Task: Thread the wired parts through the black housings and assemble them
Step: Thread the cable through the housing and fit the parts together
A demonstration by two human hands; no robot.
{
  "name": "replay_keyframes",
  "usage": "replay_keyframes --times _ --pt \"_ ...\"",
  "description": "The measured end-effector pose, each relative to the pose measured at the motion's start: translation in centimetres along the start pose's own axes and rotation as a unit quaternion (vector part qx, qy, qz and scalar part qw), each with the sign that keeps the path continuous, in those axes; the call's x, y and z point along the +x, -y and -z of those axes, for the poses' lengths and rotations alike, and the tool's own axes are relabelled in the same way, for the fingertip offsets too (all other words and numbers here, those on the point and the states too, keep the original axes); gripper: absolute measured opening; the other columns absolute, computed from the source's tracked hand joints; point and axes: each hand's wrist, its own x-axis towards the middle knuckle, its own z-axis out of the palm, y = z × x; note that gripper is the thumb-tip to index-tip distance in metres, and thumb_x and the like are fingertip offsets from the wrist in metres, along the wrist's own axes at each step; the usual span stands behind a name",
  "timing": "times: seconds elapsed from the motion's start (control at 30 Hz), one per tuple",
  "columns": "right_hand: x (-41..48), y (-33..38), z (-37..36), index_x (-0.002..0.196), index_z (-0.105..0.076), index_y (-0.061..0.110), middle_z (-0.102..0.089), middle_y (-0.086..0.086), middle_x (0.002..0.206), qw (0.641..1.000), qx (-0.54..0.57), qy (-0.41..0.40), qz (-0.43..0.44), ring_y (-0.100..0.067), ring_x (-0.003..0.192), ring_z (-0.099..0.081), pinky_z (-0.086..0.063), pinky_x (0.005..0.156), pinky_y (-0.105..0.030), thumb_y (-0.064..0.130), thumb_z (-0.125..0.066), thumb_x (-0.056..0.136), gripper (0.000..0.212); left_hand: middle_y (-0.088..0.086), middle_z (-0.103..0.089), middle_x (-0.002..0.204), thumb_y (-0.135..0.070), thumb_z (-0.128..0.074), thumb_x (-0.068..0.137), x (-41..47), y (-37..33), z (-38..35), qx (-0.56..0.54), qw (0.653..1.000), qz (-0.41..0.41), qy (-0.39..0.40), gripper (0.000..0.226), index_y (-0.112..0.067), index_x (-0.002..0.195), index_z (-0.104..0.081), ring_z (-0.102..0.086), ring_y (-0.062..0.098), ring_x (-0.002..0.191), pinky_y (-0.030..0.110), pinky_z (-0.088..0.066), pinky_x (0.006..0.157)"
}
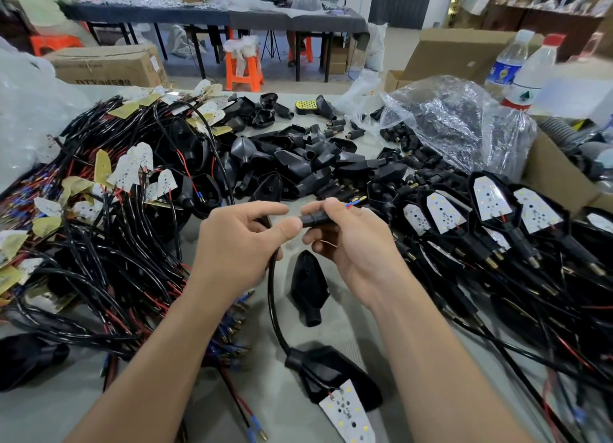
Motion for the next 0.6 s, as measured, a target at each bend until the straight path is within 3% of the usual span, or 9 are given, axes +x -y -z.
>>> replay_keyframes --times 0.07,0.13,0.2,0.3,0.37,0.43,0.53,0.6 --pt "0.0 -0.1 -0.5 0.081 -0.075 0.014 -0.073 -0.007 0.081 0.999 -0.029 -0.022 0.020 -0.017 0.065 -0.059 -0.044 0.061 -0.026 0.018 -0.045 0.106 0.039 -0.018 -0.074 0.071 -0.055 -0.083 0.069 -0.3 0.0 -0.2 0.043 0.999 -0.012 0.010 0.027 -0.045 0.094 -0.078 -0.069 -0.003 0.065 0.012 -0.052 0.061" --pt "-0.1 -0.4 -0.9 0.077 -0.076 0.016 -0.072 -0.009 0.080 0.997 -0.053 -0.034 0.033 -0.017 0.064 -0.058 -0.043 0.058 -0.024 0.023 -0.044 0.108 0.044 -0.023 -0.075 0.077 -0.041 -0.089 0.072 -0.4 -0.2 -0.5 0.050 0.999 -0.015 0.014 0.023 -0.046 0.092 -0.079 -0.071 -0.004 0.073 0.018 -0.056 0.071" --pt "-0.1 -0.5 -1.0 0.082 -0.078 0.015 -0.072 -0.013 0.076 0.995 -0.072 -0.056 0.051 -0.018 0.062 -0.056 -0.042 0.057 -0.024 0.029 -0.044 0.109 0.045 -0.023 -0.074 0.071 -0.034 -0.084 0.081 -0.4 -0.1 -0.6 0.067 0.998 -0.014 0.005 0.014 -0.046 0.088 -0.080 -0.069 -0.005 0.065 0.023 -0.056 0.065" --pt "0.3 -0.3 -0.4 0.081 -0.080 0.018 -0.073 -0.017 0.077 0.980 -0.112 -0.129 0.106 -0.017 0.060 -0.056 -0.041 0.064 -0.031 0.033 -0.048 0.107 0.044 -0.011 -0.067 0.055 -0.039 -0.075 0.088 -0.4 -0.1 -0.6 0.110 0.994 -0.025 0.006 0.014 -0.048 0.078 -0.078 -0.053 0.008 0.043 0.023 -0.041 0.045" --pt "0.5 -0.2 0.1 0.076 -0.079 0.017 -0.068 -0.009 0.065 0.973 -0.097 -0.164 0.131 -0.015 0.054 -0.054 -0.040 0.058 -0.028 0.034 -0.050 0.105 0.045 -0.002 -0.066 0.054 -0.039 -0.073 0.092 -0.5 -0.4 -0.8 0.070 0.997 -0.006 0.044 0.017 -0.044 0.076 -0.078 -0.053 0.021 0.044 0.034 -0.044 0.047" --pt "0.7 -0.1 0.3 0.072 -0.077 0.018 -0.064 0.000 0.059 0.968 -0.083 -0.190 0.142 -0.012 0.050 -0.052 -0.040 0.053 -0.026 0.039 -0.051 0.101 0.045 -0.002 -0.074 0.063 -0.035 -0.072 0.094 -0.6 -0.9 -1.1 0.023 0.996 0.025 0.086 0.021 -0.036 0.074 -0.080 -0.068 0.031 0.060 0.043 -0.054 0.060" --pt "0.6 -0.1 0.5 0.071 -0.075 0.025 -0.068 0.001 0.058 0.954 -0.123 -0.217 0.167 -0.010 0.052 -0.055 -0.044 0.060 -0.034 0.049 -0.049 0.093 0.042 0.000 -0.078 0.073 -0.023 -0.071 0.096 -0.8 -1.6 -1.4 -0.047 0.984 0.056 0.162 0.023 -0.022 0.076 -0.082 -0.073 0.017 0.063 0.025 -0.055 0.060" --pt "0.6 -0.2 0.5 0.072 -0.073 0.026 -0.067 -0.001 0.058 0.947 -0.149 -0.215 0.189 -0.013 0.053 -0.056 -0.045 0.062 -0.037 0.051 -0.047 0.092 0.041 0.005 -0.079 0.075 -0.021 -0.069 0.097 -1.0 -2.0 -1.3 -0.072 0.971 0.067 0.219 0.024 -0.015 0.077 -0.082 -0.073 0.017 0.064 0.023 -0.057 0.063"
